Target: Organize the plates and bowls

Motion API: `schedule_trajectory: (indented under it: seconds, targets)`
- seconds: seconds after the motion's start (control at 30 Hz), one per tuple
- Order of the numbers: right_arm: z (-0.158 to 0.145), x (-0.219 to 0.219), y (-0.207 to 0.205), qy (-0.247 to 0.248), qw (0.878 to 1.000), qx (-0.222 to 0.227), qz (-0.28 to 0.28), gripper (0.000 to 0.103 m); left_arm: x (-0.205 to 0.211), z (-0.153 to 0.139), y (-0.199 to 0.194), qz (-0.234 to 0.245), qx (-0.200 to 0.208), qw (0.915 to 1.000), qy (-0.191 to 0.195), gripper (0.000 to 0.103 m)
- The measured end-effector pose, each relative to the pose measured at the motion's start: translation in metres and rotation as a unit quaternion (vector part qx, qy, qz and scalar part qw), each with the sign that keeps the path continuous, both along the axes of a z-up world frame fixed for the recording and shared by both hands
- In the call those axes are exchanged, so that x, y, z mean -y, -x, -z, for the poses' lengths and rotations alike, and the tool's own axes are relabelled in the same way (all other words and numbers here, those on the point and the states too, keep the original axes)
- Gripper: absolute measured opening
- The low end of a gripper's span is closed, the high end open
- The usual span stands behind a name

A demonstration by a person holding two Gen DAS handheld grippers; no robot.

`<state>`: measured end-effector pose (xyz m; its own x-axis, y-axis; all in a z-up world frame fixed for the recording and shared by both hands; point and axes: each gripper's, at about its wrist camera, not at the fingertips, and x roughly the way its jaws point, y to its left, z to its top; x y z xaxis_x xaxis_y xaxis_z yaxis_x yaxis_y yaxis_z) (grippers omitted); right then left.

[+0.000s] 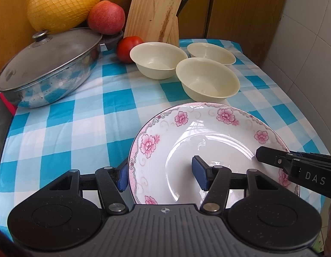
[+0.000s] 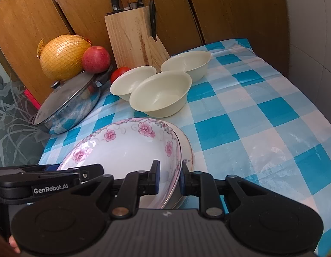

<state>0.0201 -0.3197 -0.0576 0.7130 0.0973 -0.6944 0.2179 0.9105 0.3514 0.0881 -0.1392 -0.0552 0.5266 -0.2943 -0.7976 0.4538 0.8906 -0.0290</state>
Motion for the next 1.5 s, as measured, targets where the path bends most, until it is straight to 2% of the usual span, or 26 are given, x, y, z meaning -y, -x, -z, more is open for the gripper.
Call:
schedule_trajectory:
  seconds: [0.37,0.47,0.73,0.9,1.03,1.2,1.5]
  targets:
    - [0.001,0.0,-0.002,0.015,1.0,0.005,0.003,0.018,0.0,0.003,-0.004,-0.002,-0.009,1.0,0.005,0.066]
    - [0.001,-0.005,-0.003,0.038,0.999,0.009,0.0,0.018,0.0,0.005,-0.006,-0.004,-0.014,0.9999,0.005,0.067]
    - [0.002,-0.008,-0.007,0.058,0.998,0.013,0.001,0.018,0.0,0.008,-0.011,-0.007,-0.024,0.9996,0.011,0.067]
    - [0.001,-0.012,-0.007,0.079,0.997,0.017,-0.006,0.019,0.002,0.009,-0.011,0.0,-0.016,0.9999,0.001,0.067]
    - [0.0,-0.008,-0.005,0.086,0.996,0.018,-0.001,0.019,0.002,0.007,-0.01,0.006,-0.008,0.9999,-0.004,0.062]
    - [-0.005,0.0,-0.001,0.079,0.996,0.028,0.014,0.019,-0.002,0.007,-0.013,-0.003,-0.011,0.9999,-0.003,0.061]
    - [-0.019,0.014,-0.016,0.062,0.997,0.028,0.03,0.019,-0.007,-0.014,-0.033,-0.031,-0.004,0.999,0.03,0.065]
